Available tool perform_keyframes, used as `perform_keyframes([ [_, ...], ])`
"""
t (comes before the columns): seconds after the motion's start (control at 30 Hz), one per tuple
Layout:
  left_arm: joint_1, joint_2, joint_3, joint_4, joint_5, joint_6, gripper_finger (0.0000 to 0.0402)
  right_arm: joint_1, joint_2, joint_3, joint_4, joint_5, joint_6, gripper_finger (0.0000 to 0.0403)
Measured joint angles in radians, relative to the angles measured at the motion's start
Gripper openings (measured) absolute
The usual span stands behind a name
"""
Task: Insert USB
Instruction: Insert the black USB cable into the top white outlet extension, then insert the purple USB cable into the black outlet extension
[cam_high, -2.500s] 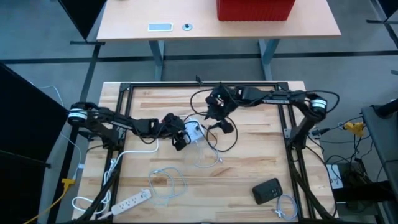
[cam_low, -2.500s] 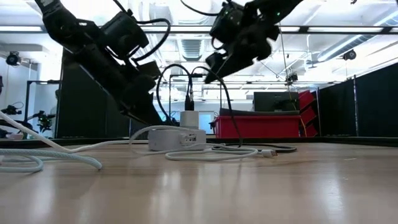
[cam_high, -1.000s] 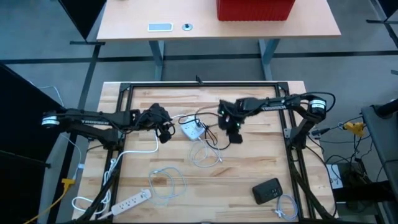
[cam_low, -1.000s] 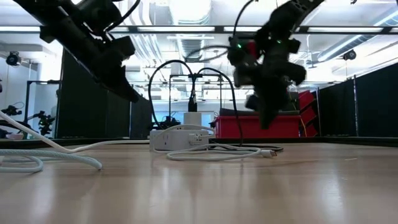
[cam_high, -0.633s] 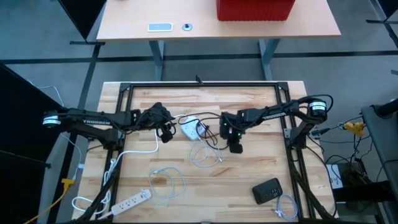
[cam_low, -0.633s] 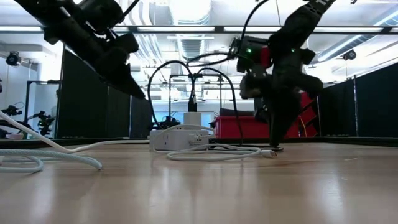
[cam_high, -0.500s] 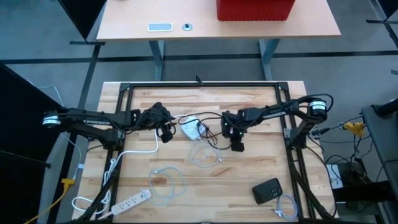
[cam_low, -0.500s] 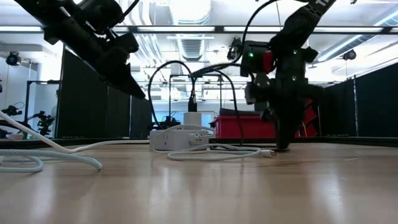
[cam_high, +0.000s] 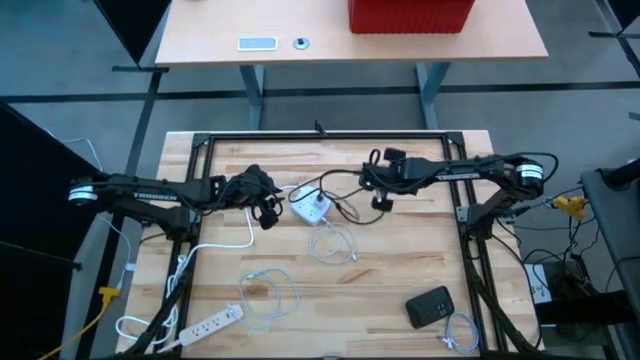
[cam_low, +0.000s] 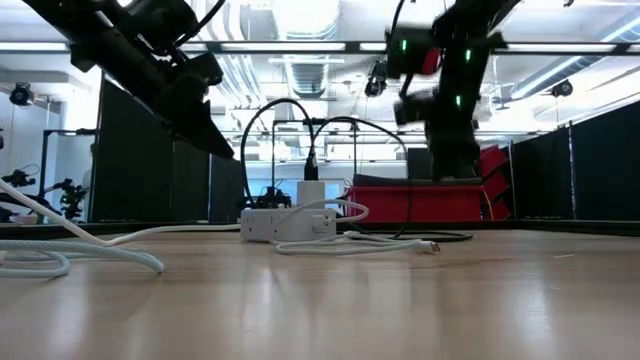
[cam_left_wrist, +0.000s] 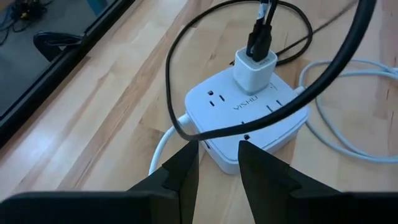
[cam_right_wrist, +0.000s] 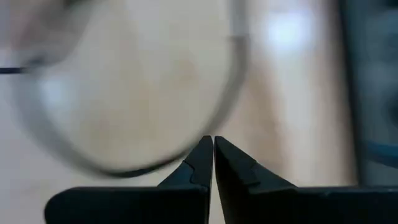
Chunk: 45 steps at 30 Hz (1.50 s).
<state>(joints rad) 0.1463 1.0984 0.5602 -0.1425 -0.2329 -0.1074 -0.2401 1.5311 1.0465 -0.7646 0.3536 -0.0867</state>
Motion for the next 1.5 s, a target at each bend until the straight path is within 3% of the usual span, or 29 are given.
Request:
perform_keyframes([
  [0.23, 0.0, 0.0, 0.0, 0.0, 0.0, 0.001, 0.0103, 0.004, -0.102, -0.035, 0.001, -0.513, 0.055, 0.0],
  [0.3, 0.0, 0.0, 0.0, 0.0, 0.0, 0.005, 0.0103, 0.007, -0.106, -0.066, 0.001, -0.582, 0.068, 0.0],
  [0.4, 0.0, 0.0, 0.0, 0.0, 0.0, 0.015, 0.0103, 0.016, -0.096, -0.129, 0.023, -0.599, 0.054, 0.0],
  [0.7, 0.0, -0.001, 0.0, 0.004, 0.0, 0.017, 0.0103, -0.019, -0.02, -0.249, 0.208, -0.598, 0.041, 0.0],
  [1.03, 0.0, -0.001, 0.0, 0.01, 0.0, 0.004, 0.0103, -0.113, 0.1, -0.229, 0.193, -0.594, 0.008, 0.0],
  [1.1, 0.0, -0.001, 0.0, 0.01, 0.0, 0.003, 0.0103, -0.119, 0.105, -0.204, 0.186, -0.507, 0.012, 0.0],
  [1.2, 0.0, -0.001, 0.0, 0.011, 0.0, 0.002, 0.0103, -0.135, 0.1, -0.151, 0.225, -0.254, 0.014, 0.0],
  [1.27, -0.001, -0.001, 0.0, 0.006, 0.0, -0.001, 0.0103, -0.131, 0.066, -0.117, 0.23, -0.143, 0.025, 0.0],
  [1.5, -0.003, -0.001, 0.0, -0.013, 0.015, -0.014, 0.0103, -0.125, -0.065, -0.043, 0.174, -0.097, 0.029, 0.0],
])
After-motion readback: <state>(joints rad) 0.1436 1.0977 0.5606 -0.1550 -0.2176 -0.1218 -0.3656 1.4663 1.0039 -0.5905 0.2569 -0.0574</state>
